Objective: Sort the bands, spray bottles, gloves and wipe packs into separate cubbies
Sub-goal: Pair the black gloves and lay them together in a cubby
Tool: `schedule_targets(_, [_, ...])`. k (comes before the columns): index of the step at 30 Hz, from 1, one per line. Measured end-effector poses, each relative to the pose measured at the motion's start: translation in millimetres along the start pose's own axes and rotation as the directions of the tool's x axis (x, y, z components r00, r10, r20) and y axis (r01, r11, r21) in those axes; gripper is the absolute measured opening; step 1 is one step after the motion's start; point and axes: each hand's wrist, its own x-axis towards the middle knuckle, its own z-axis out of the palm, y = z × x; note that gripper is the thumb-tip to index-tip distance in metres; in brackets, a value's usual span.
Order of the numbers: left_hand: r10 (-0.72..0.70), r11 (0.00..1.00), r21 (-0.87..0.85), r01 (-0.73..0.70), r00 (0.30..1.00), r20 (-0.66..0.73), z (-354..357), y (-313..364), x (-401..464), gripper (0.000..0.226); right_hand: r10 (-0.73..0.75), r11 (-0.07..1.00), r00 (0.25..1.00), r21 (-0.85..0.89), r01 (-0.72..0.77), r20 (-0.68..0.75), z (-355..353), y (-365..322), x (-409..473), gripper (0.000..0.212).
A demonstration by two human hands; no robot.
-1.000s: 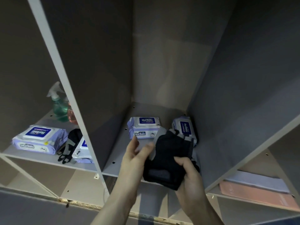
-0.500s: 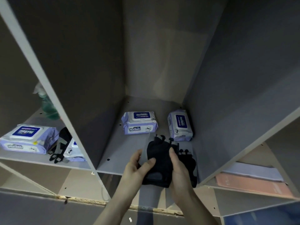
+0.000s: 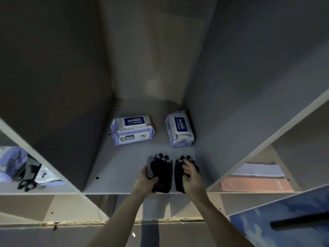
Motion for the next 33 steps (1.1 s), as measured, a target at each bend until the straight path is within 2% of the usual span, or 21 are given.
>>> schedule_targets(2, [-0.005,0.999,0.032,0.004,0.999,0.042,-0.5,-2.4,4.8,0.043,-0.049,0.957,0.996,-0.281,0.068,0.075,-5.7,42.3,-28.6,0.053])
schedule_targets(4, [0.006,0.998,0.058,-0.01,0.998,0.07,-0.1,-0.7,4.1,0.042,-0.154,0.888,0.981,-0.419,0.189,0.115,-5.7,55.4,-23.8,0.053])
schedule_targets(7, [0.011,0.998,0.064,-0.018,0.994,0.109,5.6,-1.3,-0.2,0.042,-0.127,0.738,0.954,-0.617,0.274,0.272,2.2,71.2,-27.9,0.057])
schedule_targets(8, [0.012,0.998,0.055,-0.017,0.995,0.103,7.0,-3.7,-0.7,0.045,-0.106,0.695,0.948,-0.659,0.287,0.302,2.8,75.4,-28.0,0.057])
schedule_targets(11, [0.07,0.989,0.128,-0.077,0.996,0.057,4.5,-8.3,-0.1,0.069,-0.122,0.663,0.948,-0.687,0.299,0.295,-0.5,69.1,-26.0,0.057])
schedule_targets(14, [0.154,0.917,0.358,-0.176,0.984,0.09,3.0,-5.7,-18.1,0.076,-0.144,0.649,0.942,-0.689,0.322,0.304,-1.6,70.4,-28.7,0.059])
schedule_targets(15, [0.223,0.841,0.492,-0.226,0.973,0.067,3.0,-9.6,-22.8,0.075,-0.152,0.648,0.938,-0.685,0.333,0.312,-1.8,72.9,-27.6,0.06])
schedule_targets(16, [0.349,0.709,0.645,-0.285,0.937,0.031,2.4,-12.6,-28.6,0.073,-0.158,0.644,0.938,-0.688,0.336,0.31,-2.8,73.7,-27.4,0.061])
schedule_targets(17, [0.5,0.544,0.768,-0.339,0.866,0.028,1.8,-18.7,-30.5,0.072,-0.164,0.64,0.937,-0.69,0.338,0.308,-3.6,73.2,-27.4,0.062])
schedule_targets(18, [0.589,0.395,0.841,-0.37,0.804,0.077,0.4,-24.8,-30.1,0.068,-0.152,0.635,0.936,-0.695,0.338,0.316,-4.0,72.1,-26.8,0.063])
schedule_targets(20, [0.667,0.206,0.874,-0.439,0.717,0.203,-2.0,-38.9,-20.2,0.057,-0.119,0.612,0.933,-0.714,0.339,0.34,-6.1,69.8,-25.8,0.063])
schedule_targets(21, [0.674,0.17,0.871,-0.46,0.7,0.238,-3.0,-41.8,-16.6,0.056,-0.11,0.605,0.933,-0.721,0.336,0.343,-7.0,69.4,-24.9,0.063])
schedule_targets(25, [0.644,0.228,0.856,-0.465,0.731,0.226,-1.1,-37.7,-12.6,0.06,-0.098,0.621,0.931,-0.709,0.334,0.352,-10.0,65.2,-23.6,0.062])
schedule_targets(28, [0.672,0.233,0.855,-0.463,0.713,0.202,-0.4,-32.9,-13.4,0.046,-0.104,0.624,0.93,-0.705,0.337,0.352,-10.5,64.2,-24.9,0.063])
schedule_targets(31, [0.695,0.353,0.798,-0.488,0.708,0.126,-3.4,-36.9,-7.4,0.036,-0.124,0.643,0.938,-0.695,0.323,0.323,-7.8,65.9,-24.6,0.067])
schedule_targets(33, [0.689,0.394,0.779,-0.488,0.717,0.101,-5.1,-38.6,-4.2,0.032,-0.134,0.65,0.943,-0.692,0.315,0.305,-3.0,64.4,-27.0,0.071])
